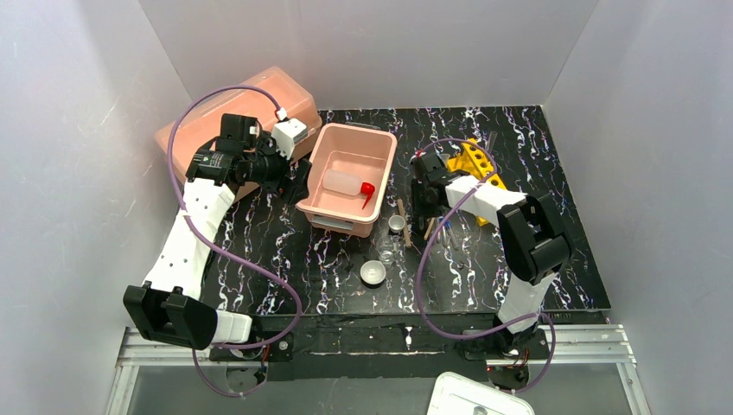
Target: Organize the chemistry lab equipment
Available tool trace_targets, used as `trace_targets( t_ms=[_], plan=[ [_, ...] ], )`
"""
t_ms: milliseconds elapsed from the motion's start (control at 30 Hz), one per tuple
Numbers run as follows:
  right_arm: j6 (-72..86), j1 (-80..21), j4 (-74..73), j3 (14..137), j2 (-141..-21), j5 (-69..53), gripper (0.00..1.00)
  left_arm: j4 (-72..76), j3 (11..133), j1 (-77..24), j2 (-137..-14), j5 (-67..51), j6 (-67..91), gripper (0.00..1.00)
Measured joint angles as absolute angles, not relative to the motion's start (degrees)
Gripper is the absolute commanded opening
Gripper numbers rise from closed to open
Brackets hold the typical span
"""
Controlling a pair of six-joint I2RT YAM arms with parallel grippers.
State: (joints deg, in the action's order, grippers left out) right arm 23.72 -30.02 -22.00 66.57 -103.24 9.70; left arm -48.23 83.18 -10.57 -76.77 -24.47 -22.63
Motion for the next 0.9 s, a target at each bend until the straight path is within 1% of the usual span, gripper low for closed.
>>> trace_targets(
  t_ms=[100, 267, 367, 500, 567, 667, 800, 900],
  plan=[
    [23.9, -30.0, -21.3, 65.8, -103.2, 9.6, 0.33, -48.2, 83.2, -10.6, -76.8, -24.4, -22.7, 0.98],
    [24.1, -30.1, -20.1, 64.6, -103.2, 9.4, 0.18, -48.2, 83.2, -10.6, -76.8, -24.5, -22.7, 0.98],
    [24.2, -30.1, -19.7, 64.5, -103.2, 9.3, 0.12, -48.2, 83.2, -10.6, -76.8, -24.6, -22.8, 0.98],
    [24.1, -30.1, -19.9, 64.5, -102.9, 8.9, 0.07, -48.2, 83.2, -10.6, -76.8, -25.2, -23.1, 0.98],
    [23.9, -30.1, -20.6, 64.5, -102.1, 8.5, 0.07, -48.2, 83.2, -10.6, -76.8, -26.2, -23.5, 0.98],
    [23.3, -30.1, -22.4, 64.5, -98.4, 6.3, 0.1, -47.6, 83.2, -10.5, -76.4, -29.0, -24.1, 0.98],
    [22.1, -30.1, -23.9, 64.7, -89.0, 0.4, 0.1, -44.3, 82.8, -10.5, -74.2, -34.5, -25.3, 0.98],
    [21.2, -30.1, -23.9, 65.2, -81.9, -6.2, 0.1, -39.6, 79.7, -10.5, -69.2, -39.2, -28.0, 0.98]
  ],
)
